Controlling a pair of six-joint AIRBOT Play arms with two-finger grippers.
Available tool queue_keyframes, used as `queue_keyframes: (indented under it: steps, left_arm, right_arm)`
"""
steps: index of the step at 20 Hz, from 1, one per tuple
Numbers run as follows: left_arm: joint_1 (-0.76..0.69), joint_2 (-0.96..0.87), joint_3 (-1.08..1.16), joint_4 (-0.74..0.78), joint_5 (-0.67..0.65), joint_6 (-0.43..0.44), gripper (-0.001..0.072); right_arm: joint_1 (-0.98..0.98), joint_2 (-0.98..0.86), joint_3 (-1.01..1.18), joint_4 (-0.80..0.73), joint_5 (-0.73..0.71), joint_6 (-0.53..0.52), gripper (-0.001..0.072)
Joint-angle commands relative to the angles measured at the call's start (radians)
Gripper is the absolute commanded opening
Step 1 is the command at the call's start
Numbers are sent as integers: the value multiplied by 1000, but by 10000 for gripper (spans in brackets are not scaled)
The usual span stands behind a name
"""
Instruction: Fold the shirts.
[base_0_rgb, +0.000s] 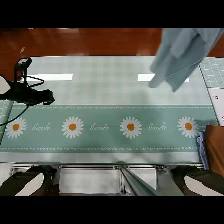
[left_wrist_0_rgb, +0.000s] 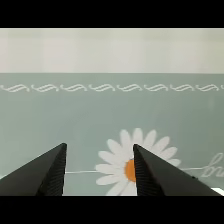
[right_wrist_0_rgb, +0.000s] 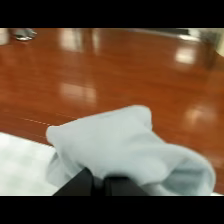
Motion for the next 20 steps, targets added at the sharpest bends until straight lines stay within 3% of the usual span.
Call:
queue_keyframes:
  steps: [1,5,8,12,14,15,16,18,20]
  left_arm:
    - [68,17,3,49,-14,-65,509]
    - [146,60,3,-80,-13,-60,509]
    - [143,80,2,-156,-35,-61,509]
    - [120,80,-28,-198,-58,-60,509]
    - [118,80,-58,-198,-81,-61,509]
    - [118,80,-74,-198,-100,-60,509]
    - [118,80,-94,-198,-119,-56,509]
    - [118,80,-126,-198,-144,-17,509]
    - [118,78,-131,-198,-205,82,509]
  right_arm:
    - [174,29,15,-2,72,-12,31]
    - [374,29,-195,27,122,6,32]
    - [524,21,-476,52,-35,77,32]
    - [630,-126,-741,358,-316,70,31]
    - [657,-240,-747,448,-345,63,40]
    - [656,-284,-747,484,-337,70,167]
    - [651,-311,-747,498,-323,71,380]
    - [589,-311,-742,471,-264,71,408]
    - [442,-243,-736,443,-159,58,408]
